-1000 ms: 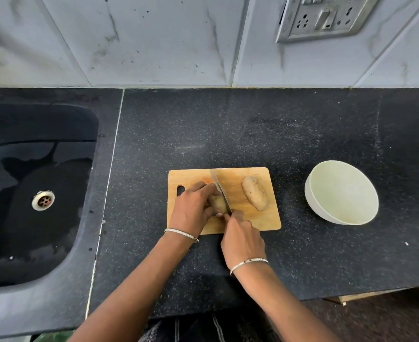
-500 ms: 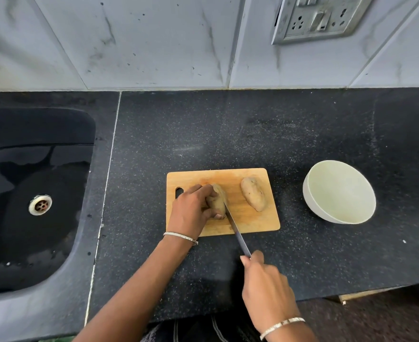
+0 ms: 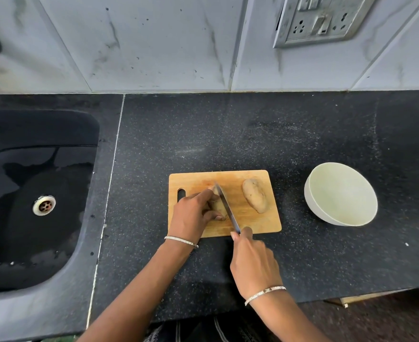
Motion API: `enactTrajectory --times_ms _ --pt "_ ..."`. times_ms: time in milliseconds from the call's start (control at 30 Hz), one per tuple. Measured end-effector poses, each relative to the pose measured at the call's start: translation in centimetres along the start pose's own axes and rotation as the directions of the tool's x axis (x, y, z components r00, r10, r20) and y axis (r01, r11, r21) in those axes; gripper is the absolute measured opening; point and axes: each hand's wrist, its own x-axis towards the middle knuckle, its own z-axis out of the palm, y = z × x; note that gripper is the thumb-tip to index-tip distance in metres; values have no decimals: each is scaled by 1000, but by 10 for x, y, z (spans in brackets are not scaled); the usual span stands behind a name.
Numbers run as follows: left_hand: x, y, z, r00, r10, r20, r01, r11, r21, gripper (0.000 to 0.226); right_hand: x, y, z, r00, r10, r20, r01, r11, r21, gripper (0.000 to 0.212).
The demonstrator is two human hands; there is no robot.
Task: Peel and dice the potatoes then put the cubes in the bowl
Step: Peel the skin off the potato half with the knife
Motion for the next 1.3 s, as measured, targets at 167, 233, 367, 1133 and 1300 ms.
enactTrajectory --times_ms 167,233,367,1133,1300 --pt "-2 0 1 999 6 -49 -6 1000 11 30 21 -13 10 999 12 -34 -13 1000 -13 33" --pt "-3 3 0 996 23 -91 -21 1000 22 28 30 -19 12 998 15 -54 -15 1000 -6 32" --pt "-2 2 1 997 15 -73 -13 999 29 29 22 -15 12 999 0 -37 -2 999 -55 33" --pt "2 -4 0 996 20 -89 -23 999 -32 33 -3 -3 27 998 54 34 -50 993 -107 33" --pt "2 -4 1 994 24 -109 -28 999 -44 29 0 -1 26 998 51 47 -46 993 -112 32"
